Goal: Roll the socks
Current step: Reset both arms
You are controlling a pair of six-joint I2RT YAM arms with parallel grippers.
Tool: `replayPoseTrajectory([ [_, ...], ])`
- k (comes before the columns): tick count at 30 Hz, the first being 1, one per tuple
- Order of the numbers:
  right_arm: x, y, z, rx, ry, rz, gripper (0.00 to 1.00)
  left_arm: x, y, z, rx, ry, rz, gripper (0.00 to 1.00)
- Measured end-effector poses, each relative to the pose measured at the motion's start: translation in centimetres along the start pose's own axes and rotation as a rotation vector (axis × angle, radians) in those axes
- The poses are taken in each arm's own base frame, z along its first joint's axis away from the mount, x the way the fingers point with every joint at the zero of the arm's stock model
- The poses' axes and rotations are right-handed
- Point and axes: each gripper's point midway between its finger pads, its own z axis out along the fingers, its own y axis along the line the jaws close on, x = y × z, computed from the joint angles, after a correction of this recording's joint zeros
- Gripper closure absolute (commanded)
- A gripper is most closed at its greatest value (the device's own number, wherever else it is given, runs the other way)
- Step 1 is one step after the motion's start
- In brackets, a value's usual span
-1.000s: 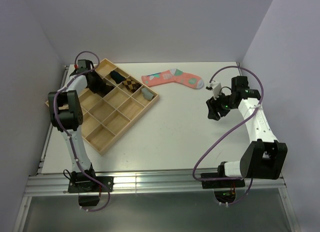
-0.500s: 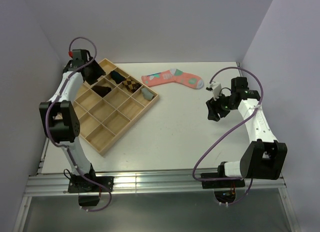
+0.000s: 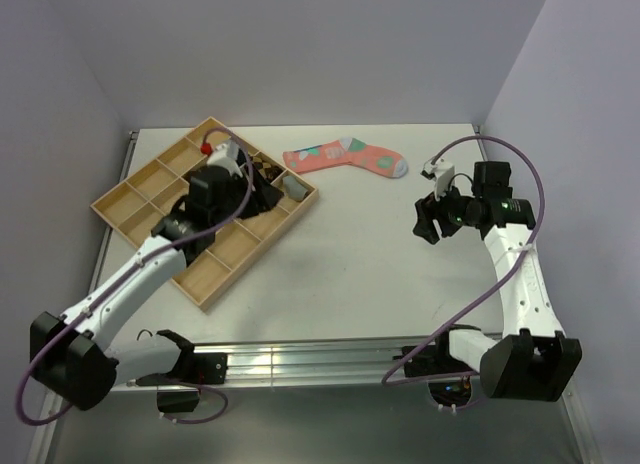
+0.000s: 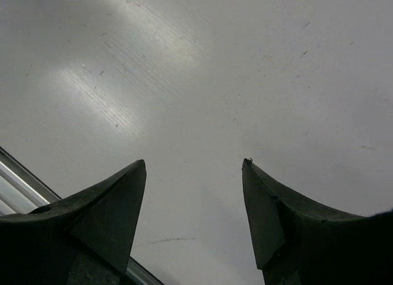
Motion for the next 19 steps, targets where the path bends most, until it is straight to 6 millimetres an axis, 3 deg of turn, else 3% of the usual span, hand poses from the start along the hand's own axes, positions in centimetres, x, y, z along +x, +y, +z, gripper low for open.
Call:
replayPoseTrajectory([
  [3,-0.6,0.4,-0.6,0.018,-0.048,-0.008,0.22,5.3,-2.4,-1.4,0.108,0.065,0.045,0.39],
  [8,-0.7,1.2,-1.1,0.022,-0.088,-0.02,0.19,10.4,-5.8,-2.2,0.208,0.147,0.115,0.39],
  [13,-0.3,1.4,-0.8,0.014,-0.086,-0.014,0.18,11.8,-8.0,-2.3,0.272,0.155,0.138,0.4],
  [19,-0.2,1.4,-0.7,0.013,-0.085,-0.006,0.14,12.6,-8.2,-1.6,0.274,0.166,0.145,0.4],
])
